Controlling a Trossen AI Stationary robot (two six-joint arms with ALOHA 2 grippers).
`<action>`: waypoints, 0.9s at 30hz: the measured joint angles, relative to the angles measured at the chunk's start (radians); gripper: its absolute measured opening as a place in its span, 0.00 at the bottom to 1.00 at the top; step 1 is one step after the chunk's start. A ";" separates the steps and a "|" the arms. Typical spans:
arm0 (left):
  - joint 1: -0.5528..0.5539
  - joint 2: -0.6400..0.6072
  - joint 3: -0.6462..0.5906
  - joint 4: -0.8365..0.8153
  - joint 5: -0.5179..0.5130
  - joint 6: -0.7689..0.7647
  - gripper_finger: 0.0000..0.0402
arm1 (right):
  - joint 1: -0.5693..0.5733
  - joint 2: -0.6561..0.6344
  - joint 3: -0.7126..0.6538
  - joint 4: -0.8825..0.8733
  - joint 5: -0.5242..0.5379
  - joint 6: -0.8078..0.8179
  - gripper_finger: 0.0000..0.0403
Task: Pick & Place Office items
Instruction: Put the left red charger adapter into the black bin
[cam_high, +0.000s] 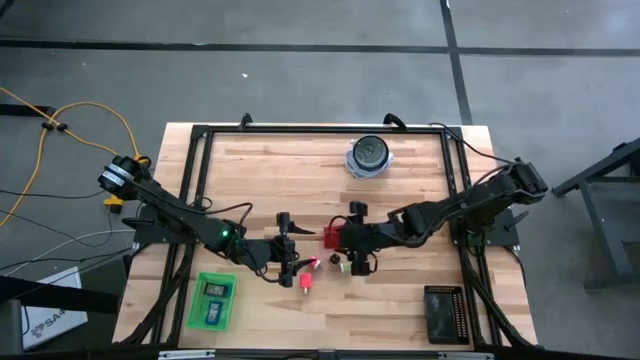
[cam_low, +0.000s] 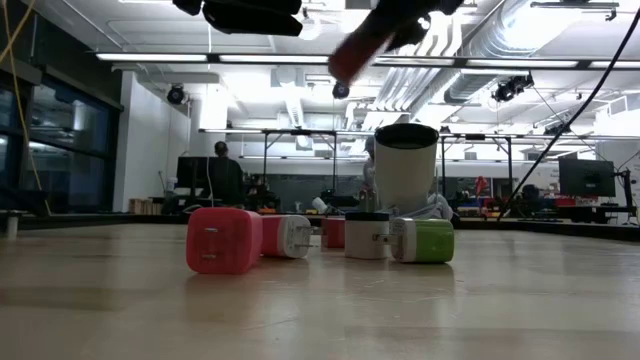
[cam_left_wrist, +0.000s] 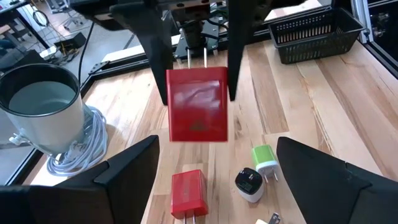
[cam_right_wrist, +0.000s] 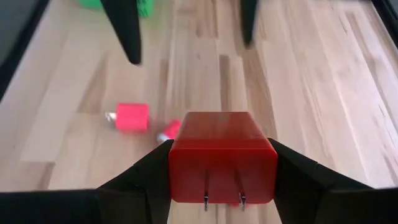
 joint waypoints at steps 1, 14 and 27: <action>0.000 0.000 0.000 0.000 0.000 0.000 0.79 | 0.006 -0.010 0.000 -0.027 0.010 0.016 0.50; 0.000 0.000 0.000 -0.002 0.000 0.003 0.79 | 0.119 -0.142 0.001 -0.326 0.008 0.425 0.50; 0.000 0.000 0.000 -0.005 0.000 0.004 0.79 | 0.216 -0.147 0.000 -0.546 -0.135 0.990 0.50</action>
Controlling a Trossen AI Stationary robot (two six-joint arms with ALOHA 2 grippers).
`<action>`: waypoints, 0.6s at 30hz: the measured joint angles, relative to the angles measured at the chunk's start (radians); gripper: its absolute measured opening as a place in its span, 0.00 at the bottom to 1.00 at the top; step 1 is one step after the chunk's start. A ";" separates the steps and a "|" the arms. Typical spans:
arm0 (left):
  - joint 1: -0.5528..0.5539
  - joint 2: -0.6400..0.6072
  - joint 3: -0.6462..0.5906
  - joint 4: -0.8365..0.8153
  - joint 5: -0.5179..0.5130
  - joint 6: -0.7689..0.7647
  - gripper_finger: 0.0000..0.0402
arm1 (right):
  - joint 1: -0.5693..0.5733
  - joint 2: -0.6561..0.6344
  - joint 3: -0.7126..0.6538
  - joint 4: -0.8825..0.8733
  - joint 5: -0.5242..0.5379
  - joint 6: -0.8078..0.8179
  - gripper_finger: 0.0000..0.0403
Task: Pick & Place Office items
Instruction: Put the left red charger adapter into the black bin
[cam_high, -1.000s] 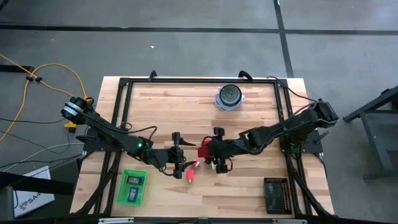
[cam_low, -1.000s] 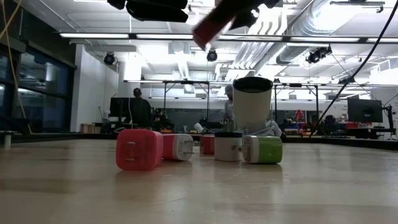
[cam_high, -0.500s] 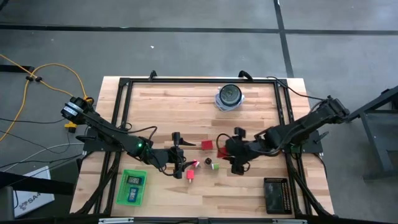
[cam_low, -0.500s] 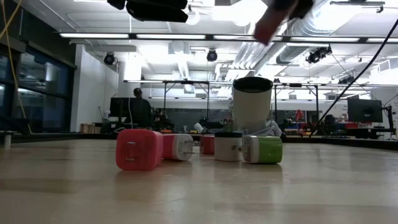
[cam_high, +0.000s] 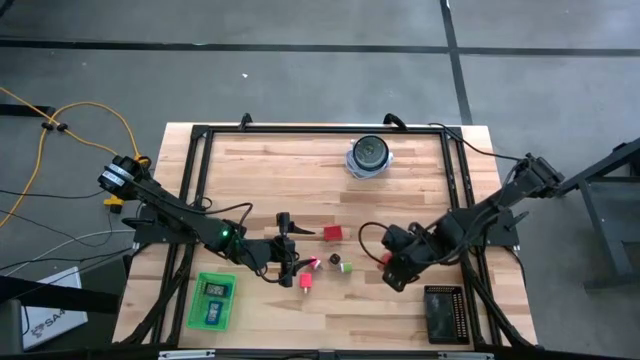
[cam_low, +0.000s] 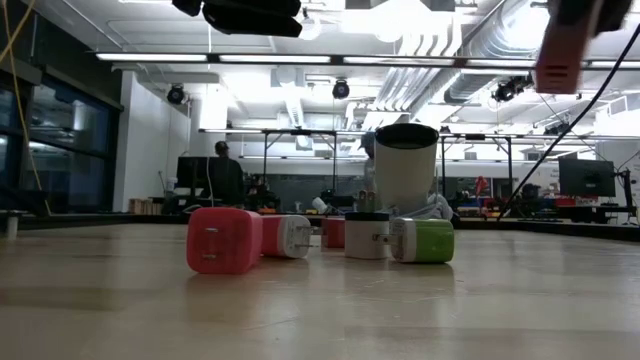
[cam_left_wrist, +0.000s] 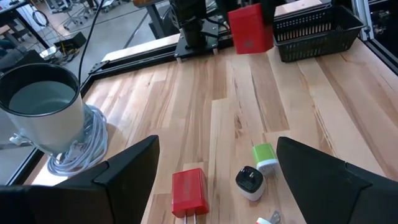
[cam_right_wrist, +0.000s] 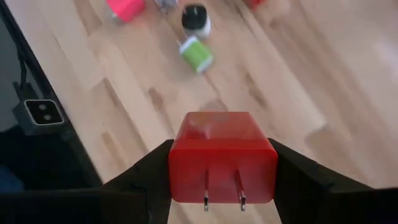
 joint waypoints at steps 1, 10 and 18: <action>0.000 0.000 0.000 -0.001 0.000 0.000 0.79 | 0.007 0.000 0.000 -0.012 -0.012 0.034 0.50; 0.000 0.000 0.000 -0.010 0.000 0.001 0.79 | 0.072 0.000 0.000 -0.183 -0.158 0.322 0.50; 0.000 0.000 0.000 -0.014 0.000 0.030 0.79 | 0.114 0.000 0.000 -0.210 -0.306 0.544 0.50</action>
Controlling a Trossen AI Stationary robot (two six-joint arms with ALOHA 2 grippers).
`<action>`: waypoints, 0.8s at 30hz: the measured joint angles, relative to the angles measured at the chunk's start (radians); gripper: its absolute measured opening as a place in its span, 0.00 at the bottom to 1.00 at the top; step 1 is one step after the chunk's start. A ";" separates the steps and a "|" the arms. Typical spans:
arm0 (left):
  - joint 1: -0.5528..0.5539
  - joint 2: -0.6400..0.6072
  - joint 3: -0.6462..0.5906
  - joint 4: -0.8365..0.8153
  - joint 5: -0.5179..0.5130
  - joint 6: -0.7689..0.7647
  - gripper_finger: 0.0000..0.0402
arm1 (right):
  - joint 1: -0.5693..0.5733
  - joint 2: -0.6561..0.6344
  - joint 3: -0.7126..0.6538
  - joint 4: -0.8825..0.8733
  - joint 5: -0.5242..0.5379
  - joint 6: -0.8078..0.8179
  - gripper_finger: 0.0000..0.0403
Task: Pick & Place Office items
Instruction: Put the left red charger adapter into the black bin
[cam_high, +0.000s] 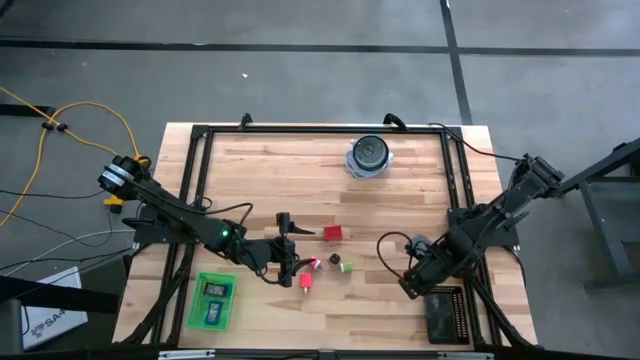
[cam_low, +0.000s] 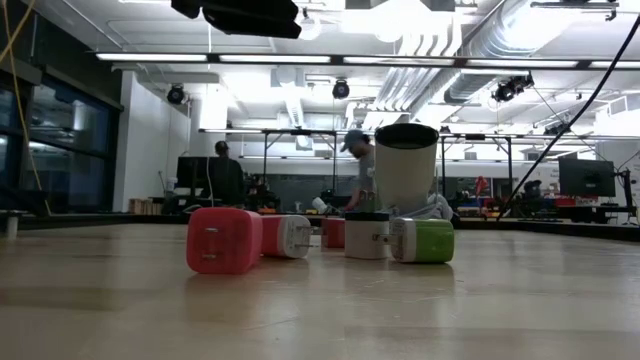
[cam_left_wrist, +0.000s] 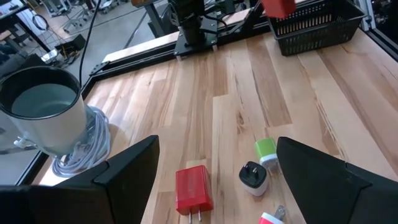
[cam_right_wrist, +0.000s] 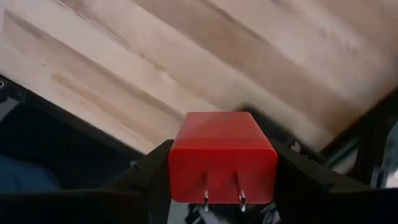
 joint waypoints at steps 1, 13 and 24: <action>0.000 0.000 0.000 -0.003 0.000 0.000 0.79 | 0.008 0.000 0.000 0.000 -0.012 0.036 0.50; 0.000 0.000 0.000 -0.062 0.000 -0.002 0.79 | 0.156 0.000 0.000 0.066 -0.073 0.476 0.50; 0.000 0.000 0.000 -0.074 0.000 -0.004 0.79 | 0.223 0.041 0.000 0.087 -0.123 0.617 0.50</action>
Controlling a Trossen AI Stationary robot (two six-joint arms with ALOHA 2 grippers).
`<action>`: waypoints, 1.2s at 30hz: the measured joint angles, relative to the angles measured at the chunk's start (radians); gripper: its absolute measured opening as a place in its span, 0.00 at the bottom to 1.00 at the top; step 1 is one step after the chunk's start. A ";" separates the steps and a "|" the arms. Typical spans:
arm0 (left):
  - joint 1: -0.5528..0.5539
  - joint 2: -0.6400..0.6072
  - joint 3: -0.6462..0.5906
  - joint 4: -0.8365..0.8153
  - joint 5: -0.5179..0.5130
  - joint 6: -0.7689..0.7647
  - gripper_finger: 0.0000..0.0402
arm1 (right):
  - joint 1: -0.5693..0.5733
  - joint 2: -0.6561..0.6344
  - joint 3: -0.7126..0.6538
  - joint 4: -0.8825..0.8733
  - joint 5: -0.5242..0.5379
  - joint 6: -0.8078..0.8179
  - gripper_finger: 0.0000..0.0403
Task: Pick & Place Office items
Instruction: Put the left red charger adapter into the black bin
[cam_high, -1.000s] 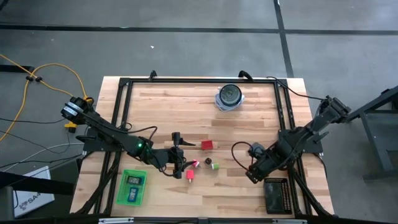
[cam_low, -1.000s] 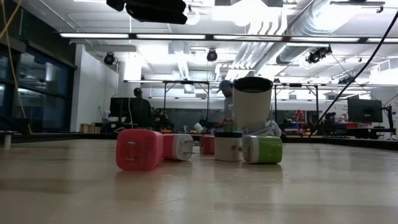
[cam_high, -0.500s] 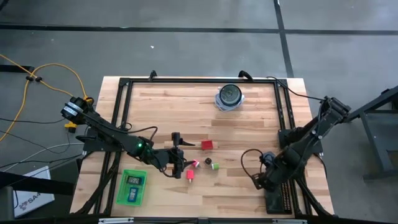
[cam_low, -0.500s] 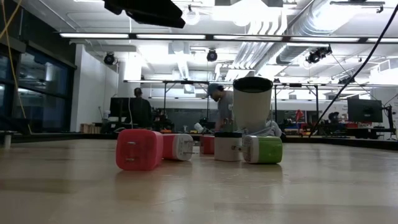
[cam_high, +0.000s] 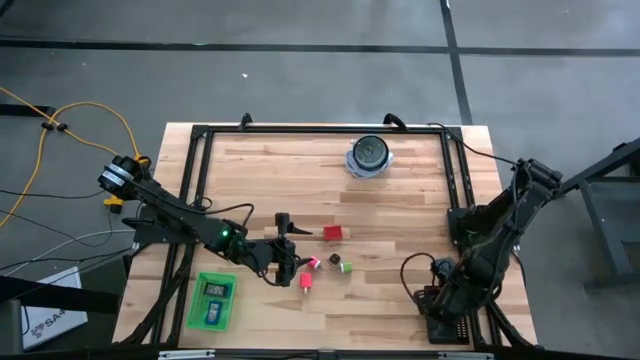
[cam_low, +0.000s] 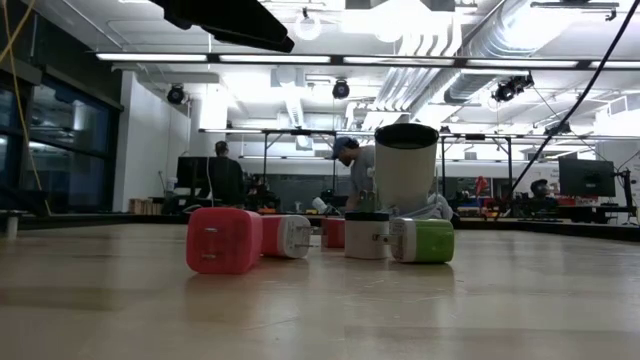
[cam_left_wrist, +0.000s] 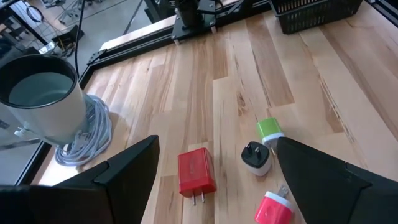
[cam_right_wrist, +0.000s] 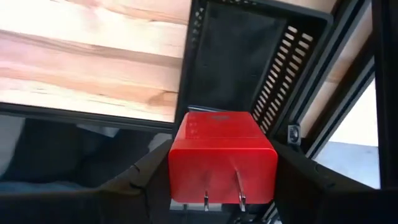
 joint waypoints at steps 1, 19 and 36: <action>0.000 0.000 0.000 0.000 0.000 0.000 0.79 | 0.002 0.012 0.000 0.001 -0.016 -0.005 0.50; 0.000 0.000 0.000 0.000 0.000 0.000 0.79 | 0.010 0.245 0.000 0.091 -0.212 -0.171 0.50; 0.000 0.000 0.000 0.001 0.001 0.000 0.79 | 0.011 0.335 0.000 0.129 -0.234 -0.279 0.51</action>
